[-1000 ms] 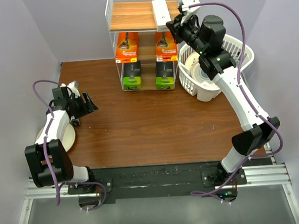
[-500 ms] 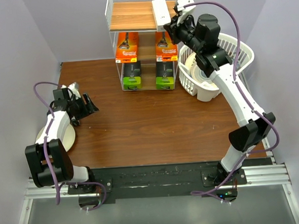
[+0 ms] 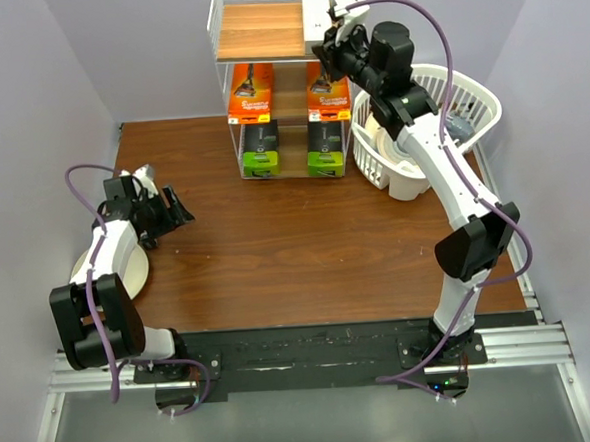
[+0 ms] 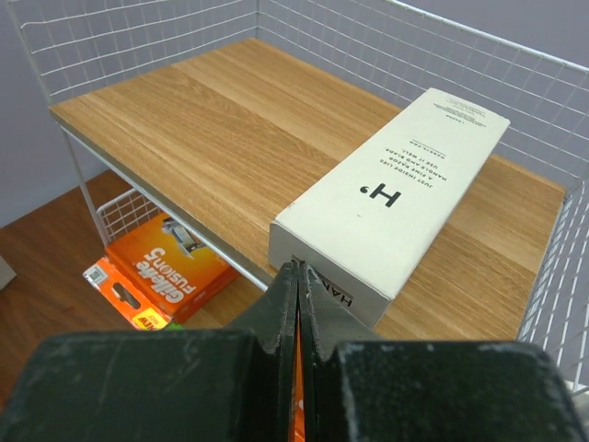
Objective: Place and organize the shaving razors onto the shelf
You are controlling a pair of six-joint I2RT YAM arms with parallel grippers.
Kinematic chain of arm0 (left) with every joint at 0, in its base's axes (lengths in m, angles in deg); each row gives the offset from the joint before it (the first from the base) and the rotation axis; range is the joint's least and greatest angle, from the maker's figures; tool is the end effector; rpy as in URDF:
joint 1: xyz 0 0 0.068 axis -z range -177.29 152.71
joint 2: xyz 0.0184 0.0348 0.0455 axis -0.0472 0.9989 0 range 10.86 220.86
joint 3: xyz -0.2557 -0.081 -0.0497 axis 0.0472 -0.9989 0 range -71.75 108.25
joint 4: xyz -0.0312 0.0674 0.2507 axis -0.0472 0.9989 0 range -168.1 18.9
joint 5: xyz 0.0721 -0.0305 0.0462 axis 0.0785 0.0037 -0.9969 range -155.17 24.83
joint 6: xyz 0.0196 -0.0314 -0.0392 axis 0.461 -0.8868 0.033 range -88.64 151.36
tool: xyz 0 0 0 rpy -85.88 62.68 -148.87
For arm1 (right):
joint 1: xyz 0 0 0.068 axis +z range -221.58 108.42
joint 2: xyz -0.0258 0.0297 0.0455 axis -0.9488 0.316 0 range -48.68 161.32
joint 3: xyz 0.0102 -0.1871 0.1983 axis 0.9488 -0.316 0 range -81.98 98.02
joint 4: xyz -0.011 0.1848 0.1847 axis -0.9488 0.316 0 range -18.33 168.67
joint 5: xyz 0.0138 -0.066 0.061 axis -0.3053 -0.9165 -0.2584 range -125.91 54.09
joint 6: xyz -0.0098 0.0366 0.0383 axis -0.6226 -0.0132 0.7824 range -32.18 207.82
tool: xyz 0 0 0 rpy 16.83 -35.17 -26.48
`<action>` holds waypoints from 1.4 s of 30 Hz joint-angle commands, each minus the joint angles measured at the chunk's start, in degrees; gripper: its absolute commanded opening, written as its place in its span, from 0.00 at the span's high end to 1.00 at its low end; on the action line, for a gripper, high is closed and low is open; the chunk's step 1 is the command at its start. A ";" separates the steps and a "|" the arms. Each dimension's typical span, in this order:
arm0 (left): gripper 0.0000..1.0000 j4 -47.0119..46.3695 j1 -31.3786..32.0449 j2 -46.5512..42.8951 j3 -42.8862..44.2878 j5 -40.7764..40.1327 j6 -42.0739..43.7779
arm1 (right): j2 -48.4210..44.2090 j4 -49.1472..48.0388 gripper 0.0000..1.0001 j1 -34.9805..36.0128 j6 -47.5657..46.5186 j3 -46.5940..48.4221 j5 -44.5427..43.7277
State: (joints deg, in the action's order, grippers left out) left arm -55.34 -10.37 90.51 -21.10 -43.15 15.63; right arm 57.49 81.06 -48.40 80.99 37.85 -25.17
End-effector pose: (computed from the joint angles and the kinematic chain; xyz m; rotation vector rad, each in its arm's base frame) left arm 0.2779 0.0509 0.2228 -0.4475 2.4053 -0.4943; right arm 0.3892 0.1738 0.4914 -0.5353 1.4105 0.3696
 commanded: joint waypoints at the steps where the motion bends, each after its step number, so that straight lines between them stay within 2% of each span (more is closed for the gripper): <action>1: 0.30 -1.67 -0.80 -1.34 -0.21 1.10 -0.19 | -2.36 -1.66 1.00 -0.06 2.08 2.17 2.78; 3: 0.30 -0.01 -0.72 -1.43 0.41 -0.74 0.96 | -6.65 -1.65 1.00 0.02 3.48 -3.51 5.59; 4: 0.29 0.70 -0.80 -1.17 1.63 -3.71 2.35 | -8.77 -2.61 0.95 0.11 3.49 -6.25 8.30; 6: 0.26 3.50 -0.81 -0.56 3.39 -7.50 4.11 | -15.07 -4.11 0.71 0.63 4.19 -16.05 8.68; 7: 0.25 4.39 -0.89 0.14 5.31 -11.00 5.78 | -16.86 -4.81 0.52 0.73 4.63 -19.16 8.59; 8: 0.22 5.18 -0.98 0.41 6.12 -12.95 6.49 | -18.35 -4.56 0.45 0.90 4.63 -21.89 9.03; 10: 0.17 7.03 -0.98 0.85 7.44 -19.69 7.37 | -21.52 -1.67 0.35 1.78 4.37 -27.79 9.30; 11: 0.13 7.47 -1.07 1.02 7.62 -21.48 7.46 | -22.31 -0.96 0.32 1.96 5.76 -29.38 9.56; 14: 0.10 7.04 -1.68 2.87 8.41 -25.09 7.99 | -25.21 -0.77 0.25 2.22 8.65 -35.26 10.44; 16: 0.06 6.42 -1.77 4.97 9.81 -26.06 8.43 | -26.53 -1.04 0.24 2.31 9.64 -38.44 10.79; 22: 0.03 6.59 -3.43 12.09 16.31 -33.18 10.01 | -26.80 1.69 0.21 2.40 10.26 -39.85 12.63; 29: 0.05 5.80 -4.50 21.85 22.64 -31.96 11.42 | -28.47 0.28 0.21 2.31 11.31 -45.03 12.90; 31: 0.11 5.54 -4.32 23.43 22.74 -28.36 12.47 | -28.56 0.11 0.21 2.31 11.57 -45.65 12.99; 36: 0.22 4.92 -4.41 24.23 20.02 -26.16 12.74 | -27.95 -0.60 0.21 2.31 11.93 -46.27 12.90; 40: 0.45 4.66 -4.32 22.91 18.52 -20.45 12.92 | -27.07 -0.34 0.21 2.22 11.31 -45.65 11.06; 42: 0.52 4.66 -3.45 22.04 17.82 -21.22 12.74 | -26.63 0.01 0.21 2.22 11.14 -45.30 10.00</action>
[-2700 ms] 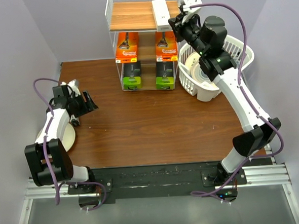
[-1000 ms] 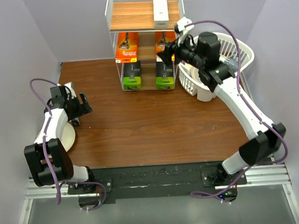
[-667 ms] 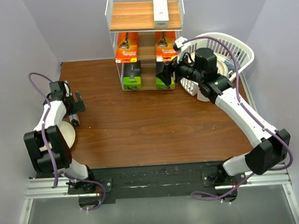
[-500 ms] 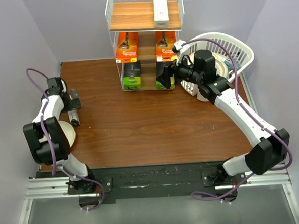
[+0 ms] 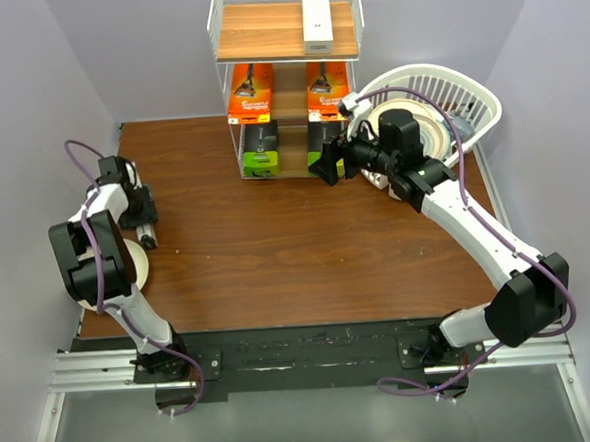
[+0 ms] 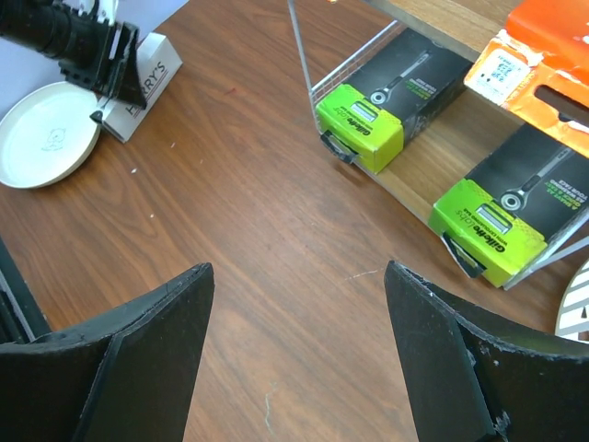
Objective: Place and organize the shaving razors onto the shelf
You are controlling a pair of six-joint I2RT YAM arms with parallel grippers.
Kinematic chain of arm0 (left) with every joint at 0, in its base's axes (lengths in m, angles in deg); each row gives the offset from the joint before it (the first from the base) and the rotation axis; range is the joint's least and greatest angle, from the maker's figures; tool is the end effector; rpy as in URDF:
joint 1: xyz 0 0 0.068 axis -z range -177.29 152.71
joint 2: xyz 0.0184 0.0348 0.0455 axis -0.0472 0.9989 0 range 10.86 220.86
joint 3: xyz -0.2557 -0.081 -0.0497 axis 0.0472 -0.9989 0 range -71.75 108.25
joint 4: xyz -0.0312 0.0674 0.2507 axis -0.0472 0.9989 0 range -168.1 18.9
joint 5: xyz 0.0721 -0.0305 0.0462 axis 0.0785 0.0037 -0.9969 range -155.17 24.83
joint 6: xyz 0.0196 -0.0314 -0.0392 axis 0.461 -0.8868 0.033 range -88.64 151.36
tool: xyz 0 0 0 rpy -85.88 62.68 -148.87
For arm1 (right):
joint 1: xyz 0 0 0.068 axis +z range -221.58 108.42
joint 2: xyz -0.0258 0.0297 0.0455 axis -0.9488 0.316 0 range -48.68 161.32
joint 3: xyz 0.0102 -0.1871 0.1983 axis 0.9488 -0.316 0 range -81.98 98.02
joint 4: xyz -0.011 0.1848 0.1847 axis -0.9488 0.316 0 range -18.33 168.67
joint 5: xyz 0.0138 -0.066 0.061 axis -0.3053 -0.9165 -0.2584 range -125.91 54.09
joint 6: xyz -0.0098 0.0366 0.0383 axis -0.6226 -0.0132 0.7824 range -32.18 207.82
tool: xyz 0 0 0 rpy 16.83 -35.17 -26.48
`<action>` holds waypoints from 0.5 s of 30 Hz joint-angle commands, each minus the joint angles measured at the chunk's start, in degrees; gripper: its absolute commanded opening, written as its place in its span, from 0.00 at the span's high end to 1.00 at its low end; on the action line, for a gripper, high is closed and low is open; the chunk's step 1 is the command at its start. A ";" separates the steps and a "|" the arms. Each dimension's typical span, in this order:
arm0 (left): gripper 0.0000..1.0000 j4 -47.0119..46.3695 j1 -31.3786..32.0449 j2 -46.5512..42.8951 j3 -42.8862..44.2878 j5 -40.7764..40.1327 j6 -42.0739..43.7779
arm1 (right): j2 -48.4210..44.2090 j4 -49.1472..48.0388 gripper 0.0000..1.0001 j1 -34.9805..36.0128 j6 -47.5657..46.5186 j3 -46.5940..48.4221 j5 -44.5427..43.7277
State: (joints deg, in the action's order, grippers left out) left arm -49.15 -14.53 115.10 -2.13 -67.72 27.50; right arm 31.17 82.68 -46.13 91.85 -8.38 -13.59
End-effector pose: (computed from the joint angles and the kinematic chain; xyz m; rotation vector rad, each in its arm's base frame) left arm 0.3524 0.1110 0.1814 -0.5052 2.6376 0.1329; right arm 0.2884 0.1521 0.3747 -0.6215 1.8076 0.7153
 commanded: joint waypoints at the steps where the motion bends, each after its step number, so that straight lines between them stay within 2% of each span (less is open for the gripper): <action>1: 0.60 -1.53 2.02 -2.99 -1.33 2.82 1.04 | 0.12 -1.43 0.22 -0.05 0.36 0.93 -1.85; 5: 0.72 -1.70 7.03 -4.66 -2.39 -1.48 2.97 | 0.92 -1.69 0.22 0.03 0.36 1.54 -1.85; 10: 0.80 -3.81 17.12 -5.46 -1.51 -16.24 12.54 | 1.18 -1.69 0.22 -0.05 0.62 1.72 -2.90; 12: 0.81 -6.35 22.39 -5.02 -2.12 -23.33 17.88 | 0.92 -1.34 0.22 0.04 0.36 1.63 -3.08; 15: 0.77 -9.96 27.76 -4.84 -4.32 -30.39 21.95 | 0.22 -0.37 0.22 0.04 -0.34 1.63 -3.69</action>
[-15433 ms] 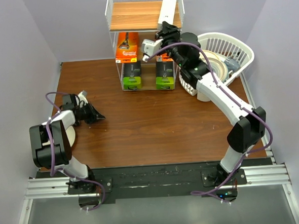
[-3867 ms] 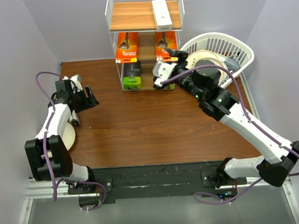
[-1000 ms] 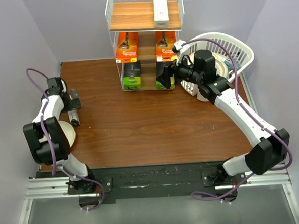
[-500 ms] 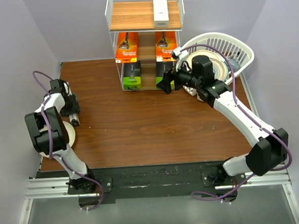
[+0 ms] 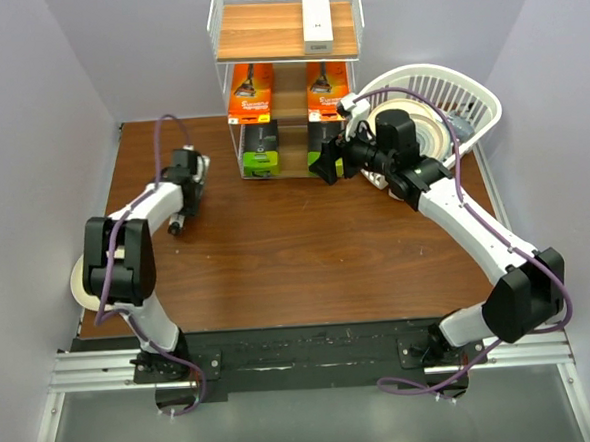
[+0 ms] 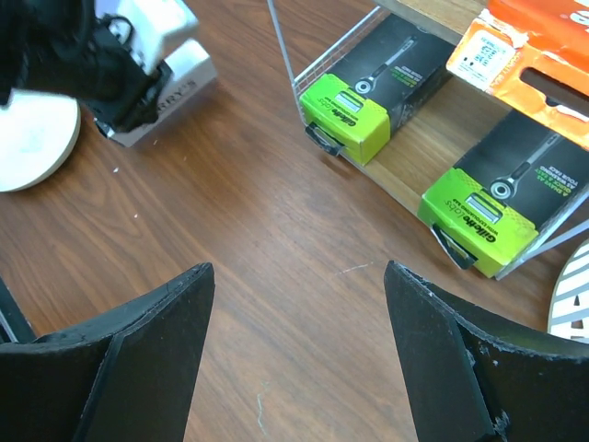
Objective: Place and organize the shaving razors onto the shelf
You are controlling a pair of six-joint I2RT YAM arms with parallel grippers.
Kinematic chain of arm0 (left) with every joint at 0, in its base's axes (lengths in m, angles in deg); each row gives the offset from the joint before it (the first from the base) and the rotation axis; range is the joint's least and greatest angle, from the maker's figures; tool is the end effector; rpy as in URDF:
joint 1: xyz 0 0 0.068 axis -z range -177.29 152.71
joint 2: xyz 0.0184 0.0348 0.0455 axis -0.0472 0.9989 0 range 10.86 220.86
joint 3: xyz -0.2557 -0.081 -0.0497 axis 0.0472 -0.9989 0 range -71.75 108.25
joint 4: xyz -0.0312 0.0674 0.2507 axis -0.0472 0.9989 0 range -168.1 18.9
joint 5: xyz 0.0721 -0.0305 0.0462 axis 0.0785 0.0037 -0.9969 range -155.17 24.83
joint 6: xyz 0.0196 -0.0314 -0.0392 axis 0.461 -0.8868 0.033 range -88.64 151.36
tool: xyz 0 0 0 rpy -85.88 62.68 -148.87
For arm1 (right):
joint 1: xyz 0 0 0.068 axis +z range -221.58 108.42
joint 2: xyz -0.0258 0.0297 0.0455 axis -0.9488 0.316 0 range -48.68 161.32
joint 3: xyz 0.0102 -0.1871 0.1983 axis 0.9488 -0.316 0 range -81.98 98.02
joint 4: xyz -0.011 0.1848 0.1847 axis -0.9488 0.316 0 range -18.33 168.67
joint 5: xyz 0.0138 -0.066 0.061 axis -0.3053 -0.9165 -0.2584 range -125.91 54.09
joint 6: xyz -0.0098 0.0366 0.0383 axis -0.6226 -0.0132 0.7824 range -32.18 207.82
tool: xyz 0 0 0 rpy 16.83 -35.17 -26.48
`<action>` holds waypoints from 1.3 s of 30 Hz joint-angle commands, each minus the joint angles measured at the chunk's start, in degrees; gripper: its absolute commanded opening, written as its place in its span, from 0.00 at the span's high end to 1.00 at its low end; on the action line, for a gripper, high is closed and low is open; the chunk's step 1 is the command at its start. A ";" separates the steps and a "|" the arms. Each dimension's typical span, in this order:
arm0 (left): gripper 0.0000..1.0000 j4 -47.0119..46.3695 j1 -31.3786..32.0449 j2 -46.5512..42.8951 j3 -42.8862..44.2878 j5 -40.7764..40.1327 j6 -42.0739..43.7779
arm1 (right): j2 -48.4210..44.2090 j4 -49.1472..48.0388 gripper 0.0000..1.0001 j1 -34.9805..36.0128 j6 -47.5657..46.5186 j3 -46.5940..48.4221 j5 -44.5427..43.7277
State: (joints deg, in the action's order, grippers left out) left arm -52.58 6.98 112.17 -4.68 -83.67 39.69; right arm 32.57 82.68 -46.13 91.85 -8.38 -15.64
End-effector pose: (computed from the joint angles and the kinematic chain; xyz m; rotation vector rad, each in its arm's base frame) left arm 0.3622 -0.0158 0.1910 0.1713 2.5888 0.4467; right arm 0.2950 0.1540 0.3670 -0.5983 1.8392 0.6819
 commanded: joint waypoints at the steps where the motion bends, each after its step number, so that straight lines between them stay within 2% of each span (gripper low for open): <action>1: 0.76 -7.58 7.49 -2.09 -2.46 -15.33 10.20 | -1.27 -0.02 0.22 0.04 -0.69 1.54 -1.81; 4: 0.73 -8.03 11.19 -2.88 -5.63 -17.27 9.77 | -1.89 0.77 0.22 0.04 -1.74 1.63 -2.34; 5: 0.67 -8.11 11.80 -3.58 -7.46 -17.44 9.51 | -1.97 0.86 0.21 0.04 -2.01 1.72 -2.60; 6: 0.53 -7.77 12.94 -3.93 -8.26 -17.71 8.98 | -2.24 1.03 0.21 0.04 -2.19 1.81 -2.69; 8: 0.43 -5.14 13.48 -5.77 -9.58 -16.66 7.40 | -2.33 1.12 0.21 -0.05 -2.36 1.89 -3.13; 9: 0.31 -4.17 13.57 -6.65 -10.02 -14.48 5.39 | -2.50 1.04 0.21 0.03 -2.45 1.89 -3.22; 15: 0.24 0.93 14.18 -14.65 -11.52 -5.07 1.07 | -3.03 2.09 0.20 0.04 -2.27 2.42 -3.48; 16: 0.23 0.94 14.18 -15.44 -11.26 -5.40 1.07 | -3.03 2.53 0.20 0.04 -2.71 2.77 -3.40; 17: 0.20 0.76 14.01 -16.49 -9.95 -5.93 0.98 | -2.42 2.97 0.20 0.04 -3.15 4.08 -3.14; 19: 0.15 2.50 11.12 -17.12 -5.49 -1.91 -0.33 | -1.37 5.68 0.20 -0.05 -6.29 6.45 -1.83; 20: 0.13 3.48 9.37 -17.12 -4.06 1.68 -1.38 | 0.55 7.26 0.20 0.04 -7.71 10.64 -0.77; 21: 0.12 4.44 5.96 -17.21 -2.92 9.02 -1.66 | 2.31 11.97 0.20 0.04 -9.20 13.64 0.54; 23: 0.10 5.33 3.73 -17.73 -2.38 13.21 -1.31 | 7.83 17.27 0.20 0.21 -13.60 24.06 4.85; 25: 0.07 3.94 3.02 -18.70 -5.26 14.72 0.70 | 12.06 26.22 0.20 1.69 -18.15 32.26 8.18; 26: 0.05 3.23 3.02 -19.74 -6.67 15.33 3.59 | 15.04 30.61 0.20 2.66 -20.62 42.40 9.86; 27: 0.04 2.27 3.02 -20.28 -7.99 15.86 4.83 | 20.30 40.92 0.20 3.80 -23.95 47.81 11.18; 28: 0.03 0.17 2.93 -20.80 -10.62 15.95 6.06 | 23.39 46.07 0.20 6.34 -30.77 52.91 11.98; 29: 0.02 -0.98 2.85 -21.77 -11.95 16.39 8.69 | 25.95 51.34 0.20 7.76 -34.23 62.97 13.46; 30: 0.00 -2.13 2.76 -22.04 -13.18 17.26 10.02 | 31.63 62.27 0.20 9.16 -38.27 68.72 13.65; 31: 0.00 -4.14 2.76 -22.21 -14.76 17.62 10.99 | 33.86 66.65 0.19 11.96 -45.27 74.26 12.96; 32: 0.00 -4.42 2.67 -21.87 -14.95 18.15 13.35 | 35.36 69.39 0.13 13.29 -47.43 81.97 10.08; 34: 0.00 -4.95 2.67 -20.64 -14.43 19.73 15.82 | 34.17 70.73 0.09 16.36 -55.23 82.41 7.42; 37: 0.00 -4.86 2.50 -16.95 -12.41 18.59 19.34 | 24.79 66.79 0.05 19.01 -70.15 67.77 5.14; 38: 0.00 -5.12 2.23 -14.94 -12.23 16.85 20.57 | 23.44 65.65 0.04 20.06 -72.48 60.68 3.91; 39: 0.00 -5.48 1.27 -13.96 -11.96 15.79 21.10 | 23.16 64.59 0.04 21.38 -75.54 58.87 1.20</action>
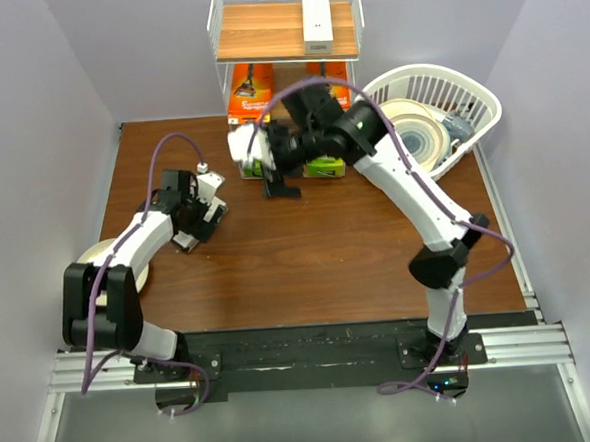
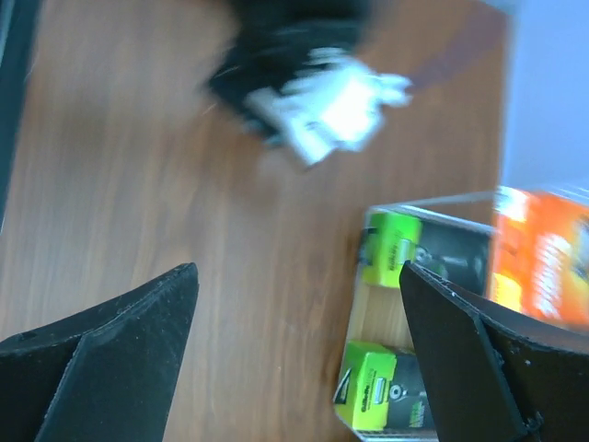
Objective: Place and organize the shaving razors onto the shelf
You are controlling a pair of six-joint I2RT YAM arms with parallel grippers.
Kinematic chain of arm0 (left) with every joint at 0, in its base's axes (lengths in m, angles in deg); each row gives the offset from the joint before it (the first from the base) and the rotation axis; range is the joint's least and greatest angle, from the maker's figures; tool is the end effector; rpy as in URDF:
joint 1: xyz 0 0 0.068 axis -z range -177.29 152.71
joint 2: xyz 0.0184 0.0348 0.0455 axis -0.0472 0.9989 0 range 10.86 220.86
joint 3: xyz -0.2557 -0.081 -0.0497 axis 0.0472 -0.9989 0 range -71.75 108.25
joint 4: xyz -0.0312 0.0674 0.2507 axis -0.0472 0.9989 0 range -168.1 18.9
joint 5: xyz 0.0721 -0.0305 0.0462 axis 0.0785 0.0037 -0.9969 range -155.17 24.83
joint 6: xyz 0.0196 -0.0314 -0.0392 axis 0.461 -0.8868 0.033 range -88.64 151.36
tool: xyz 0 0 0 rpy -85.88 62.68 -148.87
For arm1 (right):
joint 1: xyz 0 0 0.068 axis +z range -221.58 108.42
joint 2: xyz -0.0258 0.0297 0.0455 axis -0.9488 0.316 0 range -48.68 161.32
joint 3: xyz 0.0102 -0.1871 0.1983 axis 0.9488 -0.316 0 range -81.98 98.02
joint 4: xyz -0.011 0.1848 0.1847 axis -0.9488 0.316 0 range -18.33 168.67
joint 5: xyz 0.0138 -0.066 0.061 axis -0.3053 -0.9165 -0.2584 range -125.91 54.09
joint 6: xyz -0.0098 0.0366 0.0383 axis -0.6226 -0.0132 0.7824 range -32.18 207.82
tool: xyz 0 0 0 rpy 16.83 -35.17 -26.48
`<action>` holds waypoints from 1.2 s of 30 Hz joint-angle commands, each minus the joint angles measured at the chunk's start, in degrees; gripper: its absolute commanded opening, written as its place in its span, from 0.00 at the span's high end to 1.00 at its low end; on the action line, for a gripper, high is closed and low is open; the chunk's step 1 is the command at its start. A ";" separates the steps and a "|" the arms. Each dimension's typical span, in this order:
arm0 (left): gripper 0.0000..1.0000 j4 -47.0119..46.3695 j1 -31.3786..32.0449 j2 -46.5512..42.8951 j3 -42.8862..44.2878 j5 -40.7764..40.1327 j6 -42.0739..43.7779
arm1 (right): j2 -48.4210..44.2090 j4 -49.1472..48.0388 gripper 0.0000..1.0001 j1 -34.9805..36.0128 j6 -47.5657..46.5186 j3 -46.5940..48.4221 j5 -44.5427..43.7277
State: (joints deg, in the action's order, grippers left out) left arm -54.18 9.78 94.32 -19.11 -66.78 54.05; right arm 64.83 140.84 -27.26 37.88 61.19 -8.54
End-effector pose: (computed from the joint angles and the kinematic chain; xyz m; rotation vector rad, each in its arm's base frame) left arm 0.2923 -0.0353 0.2123 0.6395 2.4498 0.1446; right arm 0.2677 0.2842 0.4619 -1.7827 1.3107 0.4837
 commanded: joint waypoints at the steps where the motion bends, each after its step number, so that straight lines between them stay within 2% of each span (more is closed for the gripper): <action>1: 0.00 -4.67 -2.14 4.86 2.73 -1.21 7.35 | -8.66 6.07 0.05 5.23 -21.87 -11.07 -7.50; 2: 0.00 -5.11 -2.76 6.87 2.99 -1.38 8.67 | -6.40 5.29 0.05 6.56 -21.09 -9.68 -9.25; 3: 0.00 -5.64 -4.07 8.02 3.34 -1.56 9.55 | -4.37 3.45 0.05 7.53 -16.12 -7.93 -11.27; 4: 0.00 -6.69 -4.60 9.16 3.87 -1.38 10.60 | -2.35 3.52 0.06 8.93 -13.81 -2.34 -15.73; 6: 0.01 -7.92 -5.92 12.33 4.57 -0.86 13.24 | 4.15 10.15 0.07 9.65 -10.99 4.97 -17.09; 7: 0.01 -8.01 -6.19 13.30 5.88 -0.16 14.12 | 5.22 12.03 0.08 10.08 -10.98 8.49 -16.83; 8: 0.02 -7.93 -6.28 15.05 6.59 0.46 15.78 | 4.27 12.91 0.08 10.26 -10.80 8.00 -17.26; 9: 0.03 -7.67 -6.37 15.93 7.29 1.25 16.58 | 2.52 10.49 0.08 10.35 -7.84 5.65 -17.27; 10: 0.03 -7.58 -6.37 17.07 7.99 1.34 16.85 | -0.54 7.07 0.07 10.27 -5.72 -4.90 -18.49; 12: 0.07 -6.44 -6.37 18.22 9.66 3.10 16.33 | -10.12 -4.26 0.07 10.27 -5.09 -17.17 -18.32; 13: 0.08 -6.08 -6.37 19.36 10.11 3.10 15.54 | -13.03 -8.74 0.07 10.35 -4.48 -28.19 -19.02; 14: 0.10 -5.73 -6.37 19.89 10.63 2.40 12.66 | -15.23 -15.05 0.05 10.44 -4.21 -32.39 -19.11; 16: 0.13 -4.42 -6.37 21.12 11.17 2.22 9.66 | -19.81 -19.57 0.06 11.23 -3.77 -40.03 -20.42; 17: 0.16 -4.15 -6.37 21.22 10.91 2.66 6.77 | -20.95 -24.21 0.06 11.49 -2.64 -41.90 -23.39; 20: 0.21 -4.67 -6.28 20.43 8.62 4.41 1.50 | -23.51 -30.21 0.05 11.41 4.56 -47.36 -28.76; 21: 0.23 -4.15 -6.28 20.25 8.27 5.03 -0.01 | -23.95 -30.40 0.05 11.41 7.97 -48.24 -32.09; 25: 0.36 -2.30 -6.19 18.94 8.71 9.50 -4.50 | -28.51 -32.42 0.06 11.32 17.31 -54.20 -34.76; 28: 0.40 -3.44 -5.58 14.74 6.25 14.69 1.10 | -30.80 -32.78 0.05 11.14 18.73 -58.08 -34.41; 32: 0.46 -3.45 -3.22 9.62 2.12 20.93 21.74 | -32.21 -30.67 0.05 9.22 18.03 -59.24 -34.59; 33: 0.46 -1.27 -2.68 8.75 1.68 22.33 25.52 | -32.39 -30.76 0.05 8.43 18.72 -59.33 -34.23; 34: 0.47 0.41 -2.15 7.08 1.50 24.00 33.12 | -32.30 -30.93 0.05 7.98 19.17 -59.50 -33.54; 35: 0.47 2.34 -1.19 5.94 1.32 28.37 37.98 | -32.30 -31.11 0.05 7.63 19.69 -59.59 -33.27; 36: 0.47 7.32 -0.49 4.62 0.45 30.07 43.69 | -32.13 -31.37 0.05 7.02 20.65 -59.85 -33.00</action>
State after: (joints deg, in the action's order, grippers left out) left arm -56.32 6.48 104.87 -17.19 -49.80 73.44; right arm 34.32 111.88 -18.28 54.47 1.96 -41.32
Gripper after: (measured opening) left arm 0.639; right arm 0.946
